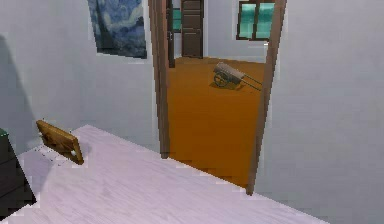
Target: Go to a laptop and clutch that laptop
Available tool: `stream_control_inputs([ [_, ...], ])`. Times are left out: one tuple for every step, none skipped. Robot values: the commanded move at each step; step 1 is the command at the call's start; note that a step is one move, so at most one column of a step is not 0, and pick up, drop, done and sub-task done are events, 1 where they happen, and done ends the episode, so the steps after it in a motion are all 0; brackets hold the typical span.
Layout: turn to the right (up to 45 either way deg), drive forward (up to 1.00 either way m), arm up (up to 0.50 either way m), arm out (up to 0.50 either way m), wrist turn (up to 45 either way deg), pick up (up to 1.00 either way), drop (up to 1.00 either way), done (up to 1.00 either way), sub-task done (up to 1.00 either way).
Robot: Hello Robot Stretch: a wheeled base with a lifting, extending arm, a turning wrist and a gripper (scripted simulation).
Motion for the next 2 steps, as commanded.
stream_control_inputs([
  [0.0,0.0,0.1,0.0,0.0,0.0,0.0,0.0,0.0],
  [0.0,0.0,0.0,0.0,0.0,0.0,0.0,1.0,0.0],
])
